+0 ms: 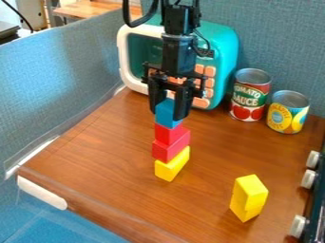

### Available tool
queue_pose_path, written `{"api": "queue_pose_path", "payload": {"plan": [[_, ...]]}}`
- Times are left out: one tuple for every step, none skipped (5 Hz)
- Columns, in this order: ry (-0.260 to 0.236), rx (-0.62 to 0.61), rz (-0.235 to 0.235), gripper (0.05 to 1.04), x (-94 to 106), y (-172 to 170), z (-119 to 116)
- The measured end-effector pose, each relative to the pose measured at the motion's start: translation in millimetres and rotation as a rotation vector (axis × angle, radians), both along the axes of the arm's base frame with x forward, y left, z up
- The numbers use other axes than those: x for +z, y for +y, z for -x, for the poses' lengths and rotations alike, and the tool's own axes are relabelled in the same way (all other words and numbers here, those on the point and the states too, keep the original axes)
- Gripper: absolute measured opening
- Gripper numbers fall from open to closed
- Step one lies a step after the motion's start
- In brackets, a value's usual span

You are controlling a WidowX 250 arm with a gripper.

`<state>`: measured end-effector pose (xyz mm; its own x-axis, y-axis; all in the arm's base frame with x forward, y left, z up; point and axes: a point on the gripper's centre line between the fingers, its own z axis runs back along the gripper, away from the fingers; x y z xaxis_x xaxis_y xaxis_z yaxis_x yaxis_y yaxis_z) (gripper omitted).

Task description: Move the blue cube on top of yellow cube

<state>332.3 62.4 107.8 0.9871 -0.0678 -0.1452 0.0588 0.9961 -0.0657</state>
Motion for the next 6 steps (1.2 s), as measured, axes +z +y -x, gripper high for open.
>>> {"api": "queue_pose_path", "payload": {"plan": [[0.013, -0.025, -0.008, 0.587, -0.1, -6, 1], [-0.039, -0.119, -0.031, 0.587, 16.3, -33, -3], [-0.102, -0.297, -0.01, 0.587, 30.6, -84, -1], [-0.093, -0.418, 0.003, 0.587, 18.5, -116, -6], [-0.058, -0.5, 0.046, 0.587, 2.1, -128, -6], [-0.043, -0.554, 0.076, 0.587, -13.8, -134, -4]]}}
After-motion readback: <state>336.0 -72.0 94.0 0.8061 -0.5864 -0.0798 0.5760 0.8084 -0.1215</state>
